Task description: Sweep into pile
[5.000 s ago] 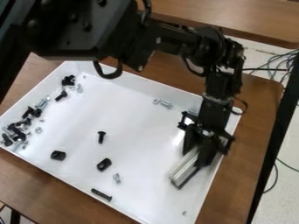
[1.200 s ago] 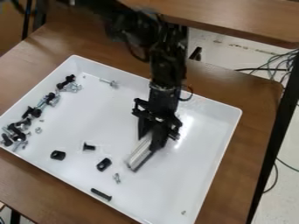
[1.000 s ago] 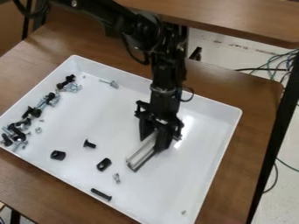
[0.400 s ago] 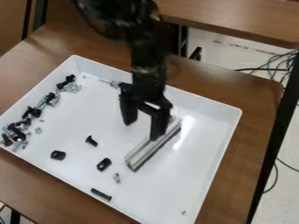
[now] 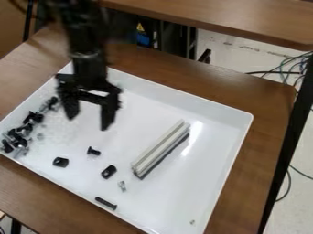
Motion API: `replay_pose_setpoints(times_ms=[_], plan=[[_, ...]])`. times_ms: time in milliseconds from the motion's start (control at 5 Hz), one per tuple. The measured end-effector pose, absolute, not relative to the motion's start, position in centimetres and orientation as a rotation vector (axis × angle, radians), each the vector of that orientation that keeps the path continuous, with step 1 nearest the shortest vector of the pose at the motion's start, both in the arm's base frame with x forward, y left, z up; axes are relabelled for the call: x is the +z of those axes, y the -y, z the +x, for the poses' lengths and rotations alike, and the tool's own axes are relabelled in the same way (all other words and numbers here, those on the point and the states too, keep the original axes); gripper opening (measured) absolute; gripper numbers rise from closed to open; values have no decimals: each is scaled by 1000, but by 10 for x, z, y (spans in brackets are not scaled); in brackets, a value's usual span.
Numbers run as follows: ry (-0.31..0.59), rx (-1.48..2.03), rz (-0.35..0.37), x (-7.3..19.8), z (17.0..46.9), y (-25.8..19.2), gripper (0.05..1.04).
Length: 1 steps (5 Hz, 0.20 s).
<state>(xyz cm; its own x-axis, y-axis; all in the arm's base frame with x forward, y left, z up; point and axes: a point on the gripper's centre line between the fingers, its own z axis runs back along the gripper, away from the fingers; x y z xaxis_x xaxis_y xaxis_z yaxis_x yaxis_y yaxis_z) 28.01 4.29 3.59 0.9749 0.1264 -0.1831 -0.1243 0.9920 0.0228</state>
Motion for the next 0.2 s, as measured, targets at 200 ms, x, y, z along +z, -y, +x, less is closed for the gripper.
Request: replay_pose_setpoints(times_ms=[200], plan=[[-173,178,23,39,256,-63,998]])
